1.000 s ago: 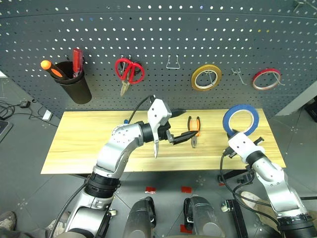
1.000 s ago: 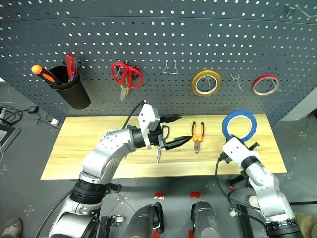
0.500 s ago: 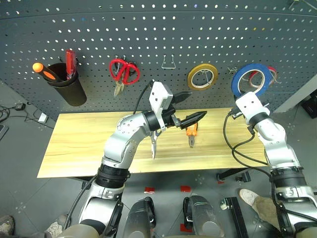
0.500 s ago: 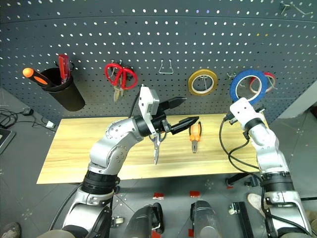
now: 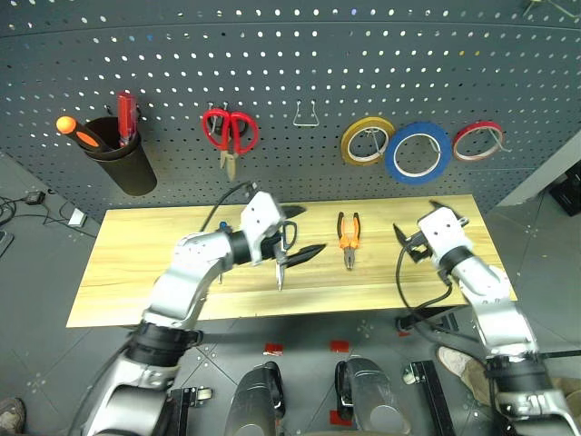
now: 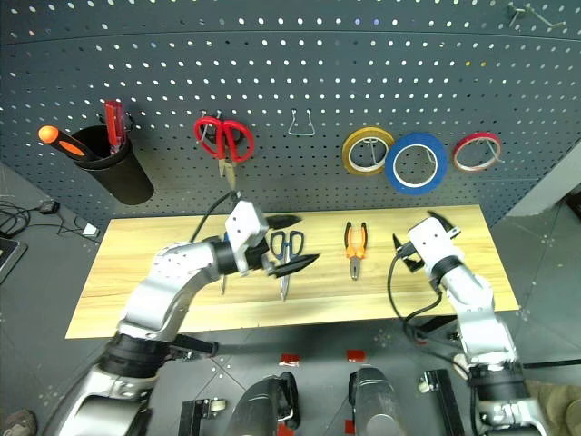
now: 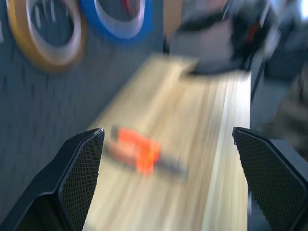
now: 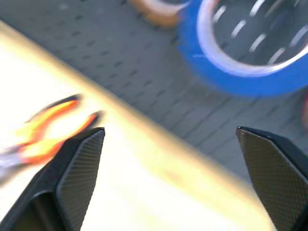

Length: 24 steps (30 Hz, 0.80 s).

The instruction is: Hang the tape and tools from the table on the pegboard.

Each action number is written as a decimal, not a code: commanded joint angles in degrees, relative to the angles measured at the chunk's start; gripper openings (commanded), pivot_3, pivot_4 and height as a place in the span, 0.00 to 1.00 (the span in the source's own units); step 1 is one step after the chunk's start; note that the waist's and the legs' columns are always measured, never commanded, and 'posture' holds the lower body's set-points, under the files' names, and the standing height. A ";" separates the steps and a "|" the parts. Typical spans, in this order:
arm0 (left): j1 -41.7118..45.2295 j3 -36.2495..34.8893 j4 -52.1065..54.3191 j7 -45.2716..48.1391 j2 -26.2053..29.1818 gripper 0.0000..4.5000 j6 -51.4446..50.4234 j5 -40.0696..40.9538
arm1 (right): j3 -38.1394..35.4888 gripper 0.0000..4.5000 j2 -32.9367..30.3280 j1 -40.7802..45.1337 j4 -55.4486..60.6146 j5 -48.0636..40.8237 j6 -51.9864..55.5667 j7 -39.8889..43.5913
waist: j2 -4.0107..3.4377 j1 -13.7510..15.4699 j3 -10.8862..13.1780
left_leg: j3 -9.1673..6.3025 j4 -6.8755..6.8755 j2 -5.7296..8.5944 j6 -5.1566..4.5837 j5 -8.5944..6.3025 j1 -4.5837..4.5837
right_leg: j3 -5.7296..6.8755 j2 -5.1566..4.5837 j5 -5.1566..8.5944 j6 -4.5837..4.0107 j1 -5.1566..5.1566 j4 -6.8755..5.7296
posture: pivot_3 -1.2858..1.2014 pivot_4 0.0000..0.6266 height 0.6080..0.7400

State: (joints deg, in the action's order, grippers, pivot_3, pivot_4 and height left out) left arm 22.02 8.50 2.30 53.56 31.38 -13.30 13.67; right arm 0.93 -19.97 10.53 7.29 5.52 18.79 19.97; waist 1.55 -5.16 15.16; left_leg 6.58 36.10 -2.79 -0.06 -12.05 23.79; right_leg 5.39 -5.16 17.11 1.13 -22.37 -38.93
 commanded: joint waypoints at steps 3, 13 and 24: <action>-1.46 -4.41 -2.16 2.08 4.80 1.00 3.75 0.07 | 3.48 1.00 8.47 4.69 8.50 -2.75 24.04 -2.62 | -0.05 0.10 0.04 | -0.03 0.00 0.00 -0.02 -0.01 0.03 | 0.01 -0.02 -0.06 -0.09 -0.02 0.00 | 0.44 0.45 1.00; -6.13 -7.19 -5.03 4.11 12.70 1.00 8.41 -2.50 | -3.99 1.00 21.07 19.65 -10.15 -4.27 34.36 -15.26 | 0.00 0.21 0.91 | -0.01 -0.07 0.03 -0.02 -0.02 0.31 | 0.05 -0.07 -0.03 -0.21 -0.33 0.01 | 0.45 0.51 1.00; -8.52 -8.76 -0.05 3.80 13.59 1.00 5.21 -1.49 | -7.68 1.00 23.62 33.57 -35.80 -5.32 23.75 -21.63 | -0.01 0.24 2.62 | 0.11 -0.05 0.02 -0.01 0.00 0.82 | -0.01 -0.07 -0.04 -0.21 -0.93 -0.03 | 0.47 0.57 1.00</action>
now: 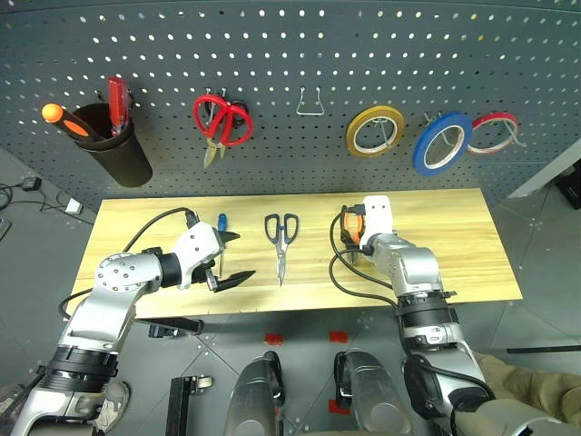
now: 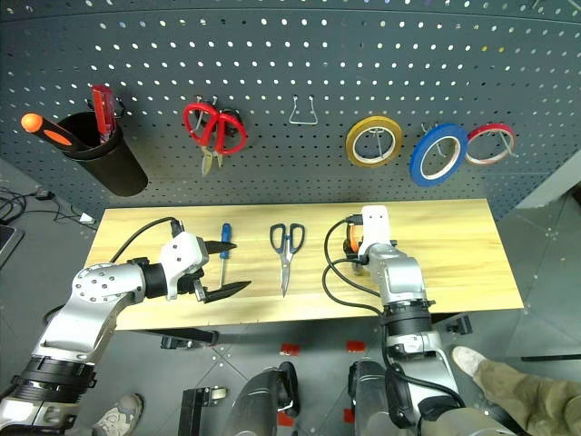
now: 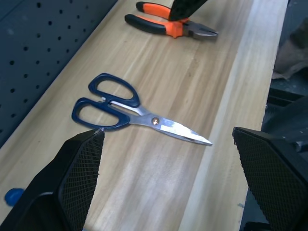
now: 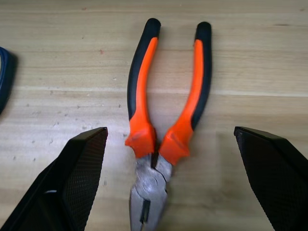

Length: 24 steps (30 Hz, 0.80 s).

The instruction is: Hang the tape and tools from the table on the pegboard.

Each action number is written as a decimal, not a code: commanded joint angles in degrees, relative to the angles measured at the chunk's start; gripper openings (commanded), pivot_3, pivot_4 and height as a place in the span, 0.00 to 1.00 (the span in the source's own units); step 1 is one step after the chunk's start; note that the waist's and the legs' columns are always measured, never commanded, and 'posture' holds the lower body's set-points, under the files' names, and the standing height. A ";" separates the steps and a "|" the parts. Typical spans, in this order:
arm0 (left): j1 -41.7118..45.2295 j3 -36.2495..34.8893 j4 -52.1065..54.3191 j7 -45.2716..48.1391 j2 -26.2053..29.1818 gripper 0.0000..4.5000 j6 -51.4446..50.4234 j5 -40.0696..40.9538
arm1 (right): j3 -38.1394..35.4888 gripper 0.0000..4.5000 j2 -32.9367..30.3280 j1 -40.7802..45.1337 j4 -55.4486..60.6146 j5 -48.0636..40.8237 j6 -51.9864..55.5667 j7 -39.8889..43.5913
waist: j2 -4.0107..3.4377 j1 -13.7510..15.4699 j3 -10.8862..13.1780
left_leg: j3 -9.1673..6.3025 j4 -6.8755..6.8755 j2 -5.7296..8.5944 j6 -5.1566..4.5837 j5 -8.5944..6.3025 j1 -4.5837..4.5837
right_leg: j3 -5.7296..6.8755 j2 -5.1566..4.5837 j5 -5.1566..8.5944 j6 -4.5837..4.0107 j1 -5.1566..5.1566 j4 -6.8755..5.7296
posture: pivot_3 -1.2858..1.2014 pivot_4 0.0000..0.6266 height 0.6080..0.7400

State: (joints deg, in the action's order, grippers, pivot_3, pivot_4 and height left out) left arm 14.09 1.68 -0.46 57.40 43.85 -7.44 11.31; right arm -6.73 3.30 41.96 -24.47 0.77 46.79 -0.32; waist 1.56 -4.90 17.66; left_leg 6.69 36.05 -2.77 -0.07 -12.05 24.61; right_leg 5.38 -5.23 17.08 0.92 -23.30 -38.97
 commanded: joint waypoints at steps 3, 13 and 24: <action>-0.65 -1.87 3.52 -0.09 0.93 1.00 -1.58 1.01 | 0.25 1.00 0.27 3.59 -8.96 -0.37 -7.07 -1.98 | -0.05 0.02 0.36 | 0.02 -0.02 -0.01 0.00 0.00 0.00 | 0.00 0.00 0.00 0.00 -0.02 0.00 | 0.47 0.58 1.00; -0.13 -1.47 4.02 -0.77 0.03 1.00 -2.40 0.88 | -0.57 1.00 -0.67 7.38 -19.34 -0.48 -12.00 -6.04 | -0.06 0.03 0.78 | 0.05 -0.01 -0.02 0.01 0.00 0.01 | -0.01 0.00 0.01 0.01 -0.03 -0.01 | 0.47 0.56 1.00; -1.13 -4.46 7.32 -2.68 -3.68 1.00 -5.40 6.31 | 3.93 0.57 -5.14 3.60 -12.19 1.65 -14.64 -1.33 | -0.05 0.21 0.77 | 0.05 0.01 -0.01 0.01 0.00 0.05 | 0.00 -0.01 0.01 0.01 -0.03 0.00 | 0.46 0.51 1.00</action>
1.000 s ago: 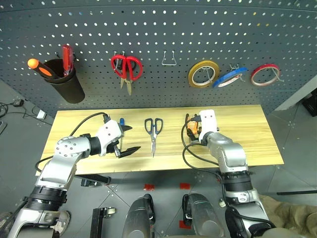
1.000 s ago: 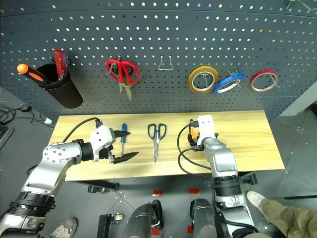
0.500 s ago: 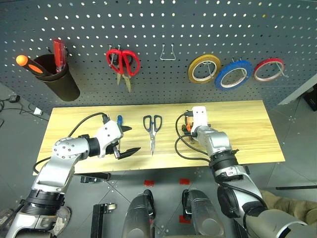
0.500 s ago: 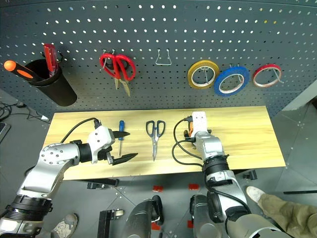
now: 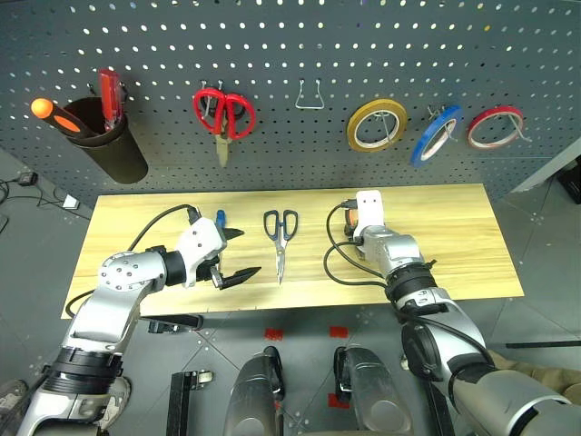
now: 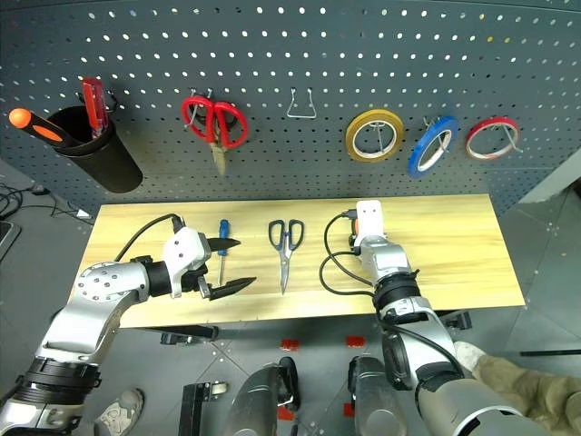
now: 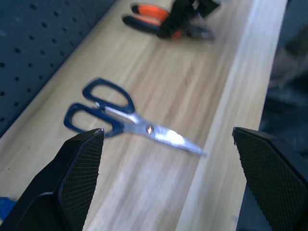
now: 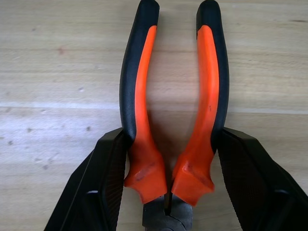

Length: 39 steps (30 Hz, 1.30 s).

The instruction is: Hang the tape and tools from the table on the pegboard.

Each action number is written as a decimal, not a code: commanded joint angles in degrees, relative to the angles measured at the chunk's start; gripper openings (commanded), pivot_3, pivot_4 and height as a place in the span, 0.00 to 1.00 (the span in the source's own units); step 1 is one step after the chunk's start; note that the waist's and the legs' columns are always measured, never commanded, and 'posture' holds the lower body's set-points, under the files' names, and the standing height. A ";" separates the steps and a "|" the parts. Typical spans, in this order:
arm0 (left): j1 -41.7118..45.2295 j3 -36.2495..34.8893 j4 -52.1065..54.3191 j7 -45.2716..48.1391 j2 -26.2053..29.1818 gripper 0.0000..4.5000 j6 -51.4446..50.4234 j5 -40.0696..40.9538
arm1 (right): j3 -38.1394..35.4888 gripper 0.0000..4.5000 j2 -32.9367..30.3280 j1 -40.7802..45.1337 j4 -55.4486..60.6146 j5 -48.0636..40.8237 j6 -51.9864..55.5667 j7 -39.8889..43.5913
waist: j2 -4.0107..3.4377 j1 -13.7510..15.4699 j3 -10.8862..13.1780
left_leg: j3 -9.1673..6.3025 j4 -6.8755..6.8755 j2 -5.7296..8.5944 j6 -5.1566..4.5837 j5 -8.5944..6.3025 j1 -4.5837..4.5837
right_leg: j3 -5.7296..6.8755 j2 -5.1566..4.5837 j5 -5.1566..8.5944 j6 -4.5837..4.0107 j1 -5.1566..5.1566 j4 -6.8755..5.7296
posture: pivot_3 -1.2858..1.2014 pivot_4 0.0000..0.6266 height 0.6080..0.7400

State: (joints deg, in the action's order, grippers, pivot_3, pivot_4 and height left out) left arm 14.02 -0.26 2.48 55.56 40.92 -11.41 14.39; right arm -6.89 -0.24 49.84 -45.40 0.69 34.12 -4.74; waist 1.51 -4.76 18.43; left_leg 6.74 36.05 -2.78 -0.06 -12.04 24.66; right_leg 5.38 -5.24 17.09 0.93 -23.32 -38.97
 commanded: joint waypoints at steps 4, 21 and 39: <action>-4.30 -5.14 8.36 -2.99 -1.82 1.00 -3.28 5.75 | 12.72 0.57 -4.78 -16.34 34.00 3.83 3.45 9.22 | 0.00 0.02 0.00 | -0.02 -0.03 0.01 0.00 0.00 0.15 | 0.02 0.00 0.02 0.04 -0.09 0.06 | 0.46 0.50 1.00; -6.70 -15.54 26.32 -17.38 -4.93 1.00 -19.02 20.15 | 21.44 0.57 1.96 -9.46 58.03 4.54 -24.85 11.01 | 0.39 0.27 -0.26 | -0.29 0.12 -0.02 0.15 0.13 0.13 | 0.13 0.16 -0.22 0.16 -0.09 -0.10 | 0.47 0.44 1.00; 9.37 -5.96 19.38 -24.17 -9.27 1.00 -24.22 16.25 | 12.84 0.57 0.43 21.84 2.79 6.71 -58.60 2.34 | 0.51 0.45 -0.31 | -0.22 0.26 -0.02 0.13 0.14 0.19 | 0.12 0.12 -0.22 0.12 -0.03 -0.03 | 0.49 0.48 1.00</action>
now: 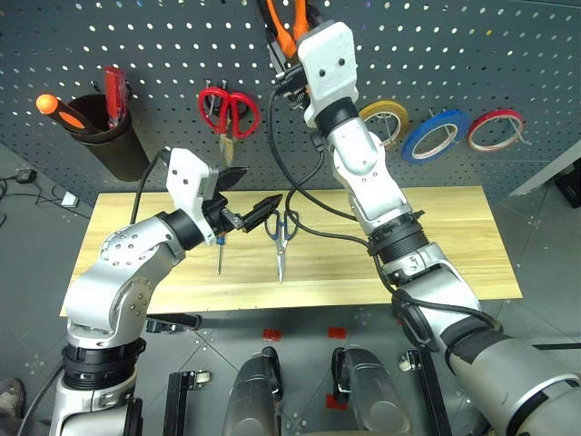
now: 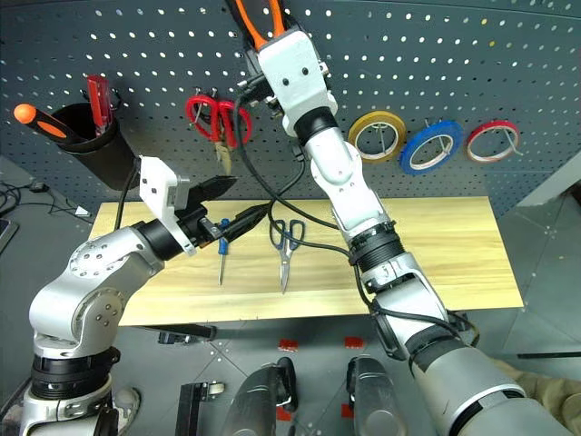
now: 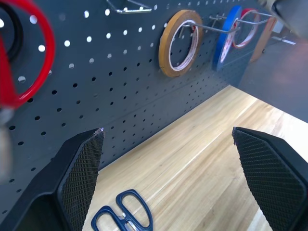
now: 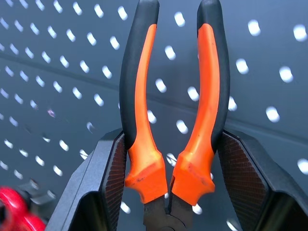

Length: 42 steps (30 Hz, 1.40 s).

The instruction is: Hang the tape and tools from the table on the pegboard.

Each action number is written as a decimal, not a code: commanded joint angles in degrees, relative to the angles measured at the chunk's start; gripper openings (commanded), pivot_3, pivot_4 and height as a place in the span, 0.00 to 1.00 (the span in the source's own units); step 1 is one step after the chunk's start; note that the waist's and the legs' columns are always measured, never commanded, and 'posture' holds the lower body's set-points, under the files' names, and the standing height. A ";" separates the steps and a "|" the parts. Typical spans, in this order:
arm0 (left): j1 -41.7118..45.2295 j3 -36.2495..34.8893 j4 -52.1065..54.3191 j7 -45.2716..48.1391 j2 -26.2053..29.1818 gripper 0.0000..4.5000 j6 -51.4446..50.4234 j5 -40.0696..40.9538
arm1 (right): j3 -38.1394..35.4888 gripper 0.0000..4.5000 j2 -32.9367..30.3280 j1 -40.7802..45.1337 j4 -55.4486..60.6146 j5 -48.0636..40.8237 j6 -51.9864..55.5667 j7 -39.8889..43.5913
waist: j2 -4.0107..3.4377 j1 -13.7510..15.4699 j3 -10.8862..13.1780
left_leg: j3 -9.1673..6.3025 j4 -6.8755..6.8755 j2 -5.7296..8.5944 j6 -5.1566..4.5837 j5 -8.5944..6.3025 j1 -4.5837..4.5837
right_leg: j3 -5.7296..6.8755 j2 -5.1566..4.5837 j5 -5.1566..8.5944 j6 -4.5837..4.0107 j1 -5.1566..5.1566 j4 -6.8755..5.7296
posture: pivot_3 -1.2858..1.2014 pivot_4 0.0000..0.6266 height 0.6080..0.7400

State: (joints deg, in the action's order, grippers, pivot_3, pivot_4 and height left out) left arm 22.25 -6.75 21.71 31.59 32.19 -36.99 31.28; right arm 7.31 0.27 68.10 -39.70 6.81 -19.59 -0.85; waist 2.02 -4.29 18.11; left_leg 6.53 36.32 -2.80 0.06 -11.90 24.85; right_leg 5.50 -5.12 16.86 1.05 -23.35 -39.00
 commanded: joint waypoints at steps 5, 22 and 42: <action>2.46 1.04 -1.77 -0.15 -1.95 1.00 2.65 -1.83 | -1.46 0.57 -1.18 5.00 -11.21 2.68 -9.42 -3.95 | -0.01 0.06 0.02 | 0.00 0.00 -0.01 0.00 0.00 0.00 | 0.00 0.00 0.00 0.00 -0.01 0.00 | 0.49 0.49 1.00; 0.90 2.69 -5.66 0.23 -3.75 1.00 5.81 -6.11 | -2.44 0.57 -2.18 -1.33 -13.52 3.96 -8.23 -6.85 | -0.02 1.19 0.03 | -0.02 0.23 -0.02 -0.01 0.00 0.00 | -0.01 -0.01 -0.01 -0.01 0.04 -0.12 | 0.48 0.50 1.00; -1.62 2.43 -8.31 -4.94 -8.11 1.00 3.23 -8.80 | -3.39 1.00 -1.65 -16.45 12.06 -3.90 18.45 9.43 | -0.04 1.04 0.05 | -0.11 0.56 -0.04 -0.04 0.00 0.00 | 0.00 -0.04 -0.01 -0.02 0.07 -0.48 | 0.47 0.49 1.00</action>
State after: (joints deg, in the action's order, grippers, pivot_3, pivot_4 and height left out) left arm 21.13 -3.79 12.57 27.64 24.42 -33.53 22.60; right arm 3.96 -1.37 52.03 -33.61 4.03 -2.32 7.36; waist 1.98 -3.26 18.15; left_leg 6.42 36.87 -2.85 0.03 -11.90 24.85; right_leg 5.50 -5.16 16.86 1.03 -23.28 -39.48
